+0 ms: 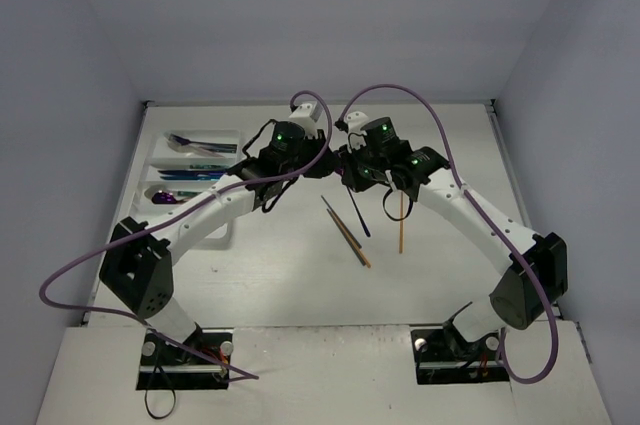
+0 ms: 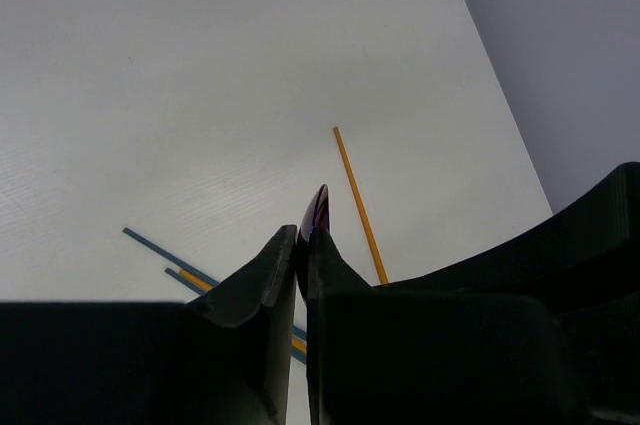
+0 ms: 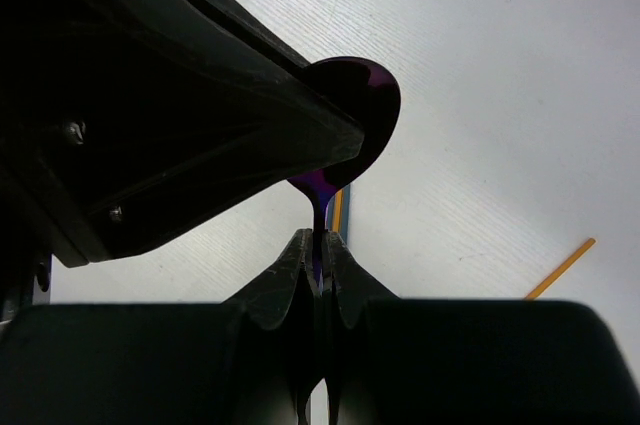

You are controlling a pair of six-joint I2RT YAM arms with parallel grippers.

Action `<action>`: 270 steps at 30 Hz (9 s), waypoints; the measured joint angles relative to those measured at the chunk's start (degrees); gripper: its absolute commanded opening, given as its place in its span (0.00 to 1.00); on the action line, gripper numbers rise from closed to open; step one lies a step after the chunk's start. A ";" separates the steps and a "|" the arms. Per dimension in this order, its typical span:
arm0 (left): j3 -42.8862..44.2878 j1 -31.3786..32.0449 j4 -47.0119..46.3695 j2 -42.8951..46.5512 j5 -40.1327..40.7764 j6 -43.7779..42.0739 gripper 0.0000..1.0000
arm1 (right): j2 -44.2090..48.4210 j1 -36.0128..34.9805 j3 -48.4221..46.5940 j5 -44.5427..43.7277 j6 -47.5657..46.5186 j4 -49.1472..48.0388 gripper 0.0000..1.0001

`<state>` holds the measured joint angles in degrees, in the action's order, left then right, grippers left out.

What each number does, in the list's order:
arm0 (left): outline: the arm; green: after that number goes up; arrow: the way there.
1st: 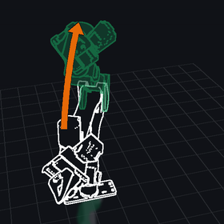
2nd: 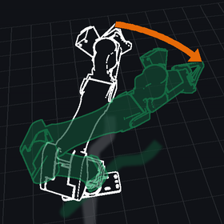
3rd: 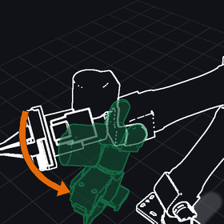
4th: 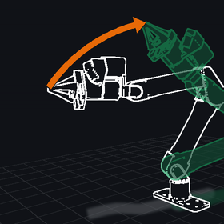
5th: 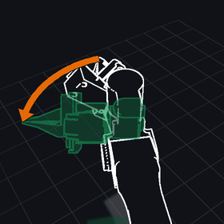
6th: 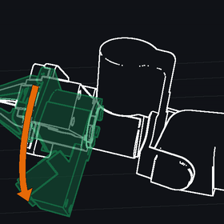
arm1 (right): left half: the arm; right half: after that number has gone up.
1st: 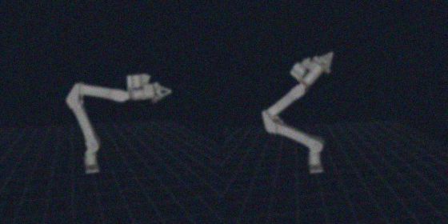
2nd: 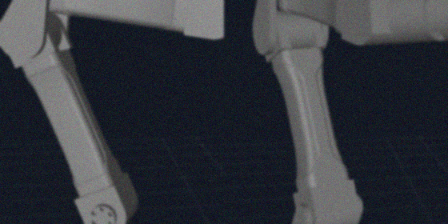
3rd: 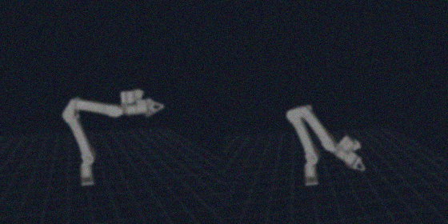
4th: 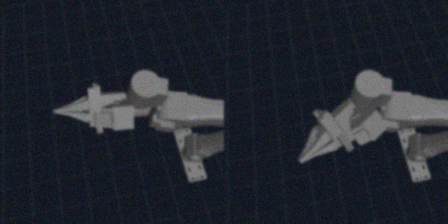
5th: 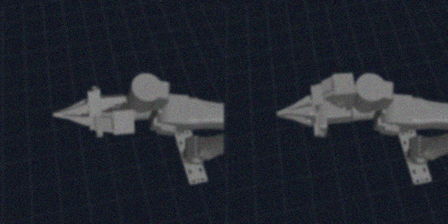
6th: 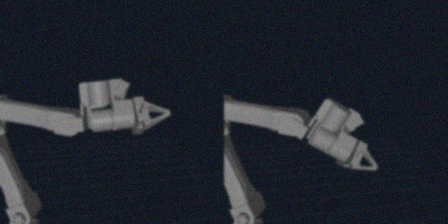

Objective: Sort the eating utensils into containers

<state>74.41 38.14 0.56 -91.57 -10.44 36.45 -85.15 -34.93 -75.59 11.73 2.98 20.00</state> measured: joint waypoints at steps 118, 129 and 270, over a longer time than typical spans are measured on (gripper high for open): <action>2.28 8.55 -0.86 -6.59 6.94 15.41 0.00 | 11.87 4.09 14.59 1.06 9.94 -0.77 0.77; -24.78 -12.92 4.52 21.13 16.64 21.60 0.00 | 12.84 3.76 14.05 1.63 9.95 -1.15 0.84; -12.83 2.75 7.01 12.19 9.20 13.44 0.44 | 3.81 -10.92 11.61 -3.66 14.02 -5.02 0.00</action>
<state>61.57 40.88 7.57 -79.38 -1.24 49.89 -81.34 -45.84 -63.99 8.08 17.00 14.98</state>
